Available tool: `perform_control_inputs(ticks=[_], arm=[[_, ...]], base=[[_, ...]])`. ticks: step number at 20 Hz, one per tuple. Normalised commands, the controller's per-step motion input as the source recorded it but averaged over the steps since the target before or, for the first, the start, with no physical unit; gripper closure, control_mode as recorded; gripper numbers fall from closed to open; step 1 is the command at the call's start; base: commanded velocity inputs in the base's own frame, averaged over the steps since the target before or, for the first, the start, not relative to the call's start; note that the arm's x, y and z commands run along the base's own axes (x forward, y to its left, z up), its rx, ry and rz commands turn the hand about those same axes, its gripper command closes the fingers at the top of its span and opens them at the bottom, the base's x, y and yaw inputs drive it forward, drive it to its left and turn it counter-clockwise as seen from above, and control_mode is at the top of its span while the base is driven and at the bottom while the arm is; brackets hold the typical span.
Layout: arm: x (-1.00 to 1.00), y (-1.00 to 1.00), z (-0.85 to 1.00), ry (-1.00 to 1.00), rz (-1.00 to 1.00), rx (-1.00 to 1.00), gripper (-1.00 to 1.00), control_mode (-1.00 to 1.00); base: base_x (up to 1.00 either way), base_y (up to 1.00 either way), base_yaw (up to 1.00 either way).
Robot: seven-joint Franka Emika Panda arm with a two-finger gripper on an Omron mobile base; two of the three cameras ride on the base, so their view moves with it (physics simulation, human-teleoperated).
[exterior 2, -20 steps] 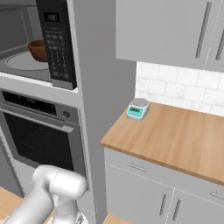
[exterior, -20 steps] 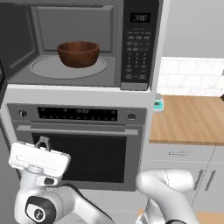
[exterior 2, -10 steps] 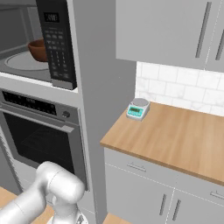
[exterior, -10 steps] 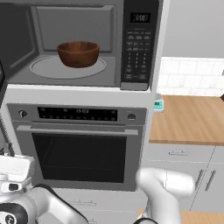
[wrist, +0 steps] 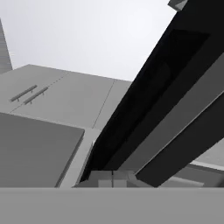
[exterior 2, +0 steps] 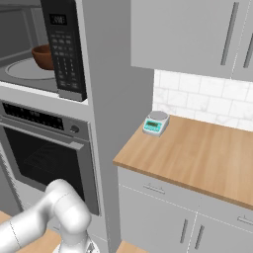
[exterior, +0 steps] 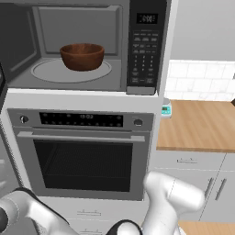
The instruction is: Open the microwave, place the bowl with waffle inside the microwave, then close the microwave door and turn it on.
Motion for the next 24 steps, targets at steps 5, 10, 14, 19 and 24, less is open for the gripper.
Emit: perform_control_inputs(ticks=[5,10,14,19,24], arm=[[0.34,0.59,-0.26,0.10,0.00,-0.09,1.00,-1.00],[0.04,0.24,0.29,0.00,0.00,0.00,1.00,-1.00],[-0.25,-0.25,0.54,0.00,-0.01,0.10,1.00,-1.00],[-0.53,-0.85,0.53,-0.10,-0.06,0.28,1.00,-1.00],[-0.64,-1.00,0.40,-0.25,-0.10,0.43,1.00,-1.00]], base=[[0.00,0.00,0.00],[0.00,0.00,0.00],[0.00,0.00,0.00],[0.00,0.00,0.00],[0.00,0.00,0.00]])
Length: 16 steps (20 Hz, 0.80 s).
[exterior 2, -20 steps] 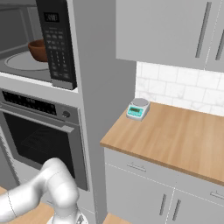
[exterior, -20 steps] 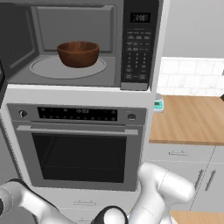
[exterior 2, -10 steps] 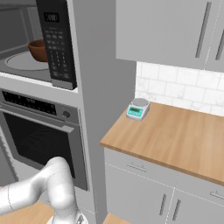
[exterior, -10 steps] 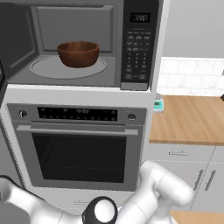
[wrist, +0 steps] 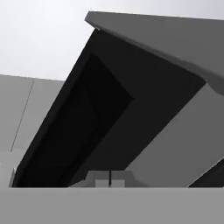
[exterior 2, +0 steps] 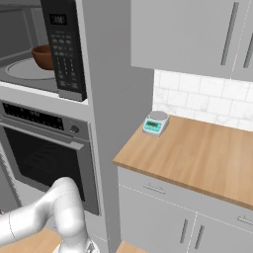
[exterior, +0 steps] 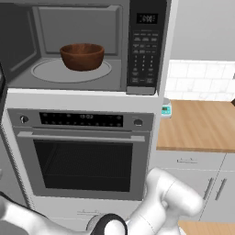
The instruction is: Open the microwave, place the bowl with waffle inside the microwave, then close the microwave door and turn it on.
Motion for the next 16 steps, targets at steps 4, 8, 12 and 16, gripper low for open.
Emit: perform_control_inputs(ticks=[4,8,12,16], arm=[[-0.34,-1.00,0.72,-0.15,-0.20,0.36,1.00,-1.00],[0.00,-0.99,0.94,0.01,-0.26,0.30,1.00,-1.00],[-0.01,-1.00,0.99,0.21,-0.19,0.45,1.00,-1.00],[-0.07,-1.00,0.82,0.37,-0.09,0.58,1.00,-1.00]], base=[[0.00,0.00,0.00],[0.00,0.00,0.00],[0.00,0.00,0.00],[0.00,0.00,0.00]])
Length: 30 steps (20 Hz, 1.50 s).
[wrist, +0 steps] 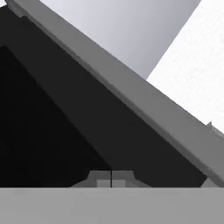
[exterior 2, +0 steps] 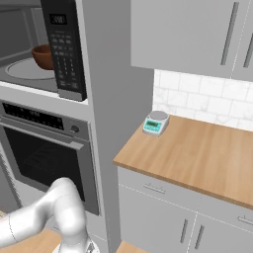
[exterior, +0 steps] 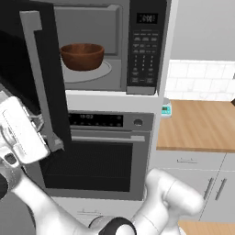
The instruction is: Open the microwave, place the bowl with waffle inside the microwave, then close the microwave door and turn it on.
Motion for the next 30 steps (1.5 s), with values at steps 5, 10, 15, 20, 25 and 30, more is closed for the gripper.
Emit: perform_control_inputs(ticks=[5,10,15,20,25,30], arm=[[-0.01,-1.00,0.82,0.51,-0.05,0.57,1.00,-1.00],[0.07,-1.00,0.52,0.45,-0.01,0.54,1.00,-1.00],[0.17,-1.00,0.31,0.21,0.00,0.55,1.00,-1.00],[0.70,-1.00,0.25,0.04,0.01,0.52,1.00,-1.00],[1.00,-1.00,-0.18,0.03,0.08,0.29,1.00,-1.00],[1.00,-0.70,-0.81,0.22,0.13,0.00,1.00,-1.00]], base=[[0.00,0.00,0.00],[0.00,0.00,0.00],[0.00,0.00,0.00],[0.00,0.00,0.00],[0.00,0.00,0.00],[0.00,0.00,0.00]])
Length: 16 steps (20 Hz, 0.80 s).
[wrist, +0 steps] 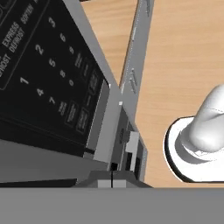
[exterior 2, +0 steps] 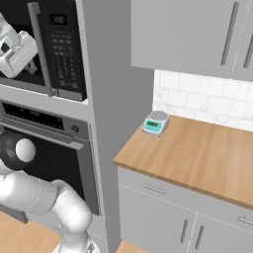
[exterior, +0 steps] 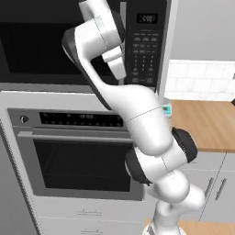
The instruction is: Open the microwave, place the bowl with waffle inside the microwave, then close the microwave door and turn it on.
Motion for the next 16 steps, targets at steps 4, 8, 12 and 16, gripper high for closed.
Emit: perform_control_inputs(ticks=[4,8,12,16], arm=[[1.00,-0.39,-0.78,0.11,0.14,-0.02,1.00,-1.00],[0.90,0.01,-0.96,-0.16,0.19,-0.21,1.00,-1.00],[0.02,0.70,-1.00,-0.62,0.34,-0.38,1.00,-1.00],[-0.55,0.83,-0.83,-0.74,0.35,-0.26,1.00,-1.00]], base=[[0.00,0.00,0.00],[0.00,0.00,0.00],[0.00,0.00,0.00],[0.00,0.00,0.00]])
